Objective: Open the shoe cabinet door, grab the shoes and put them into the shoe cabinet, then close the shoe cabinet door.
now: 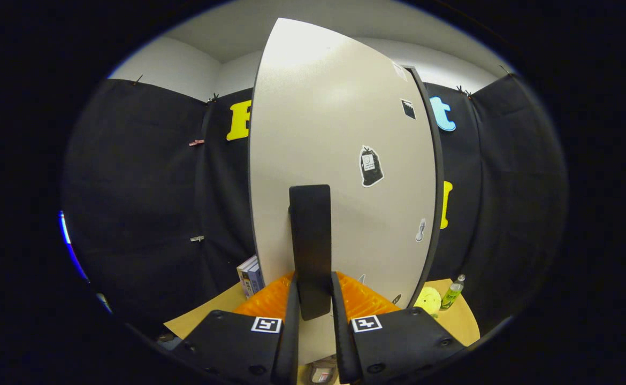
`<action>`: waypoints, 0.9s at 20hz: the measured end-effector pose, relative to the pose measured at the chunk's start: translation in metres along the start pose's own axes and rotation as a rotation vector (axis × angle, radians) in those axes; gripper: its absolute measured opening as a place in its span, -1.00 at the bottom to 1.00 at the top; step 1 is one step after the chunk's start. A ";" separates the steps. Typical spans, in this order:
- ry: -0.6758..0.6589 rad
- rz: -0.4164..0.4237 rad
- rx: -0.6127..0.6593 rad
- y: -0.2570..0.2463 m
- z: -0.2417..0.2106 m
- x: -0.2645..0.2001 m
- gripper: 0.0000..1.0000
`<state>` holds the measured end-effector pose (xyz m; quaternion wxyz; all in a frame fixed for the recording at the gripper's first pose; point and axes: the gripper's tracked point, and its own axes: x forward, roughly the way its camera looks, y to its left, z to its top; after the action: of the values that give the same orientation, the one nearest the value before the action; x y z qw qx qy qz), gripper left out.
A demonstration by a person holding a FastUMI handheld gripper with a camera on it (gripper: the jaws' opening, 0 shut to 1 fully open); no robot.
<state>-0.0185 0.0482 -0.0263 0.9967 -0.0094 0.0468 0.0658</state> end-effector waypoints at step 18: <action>-0.046 -0.169 0.002 -0.082 0.009 -0.082 -0.36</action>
<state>-0.0881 -0.0434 -0.0087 0.9995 -0.0110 0.0230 -0.0182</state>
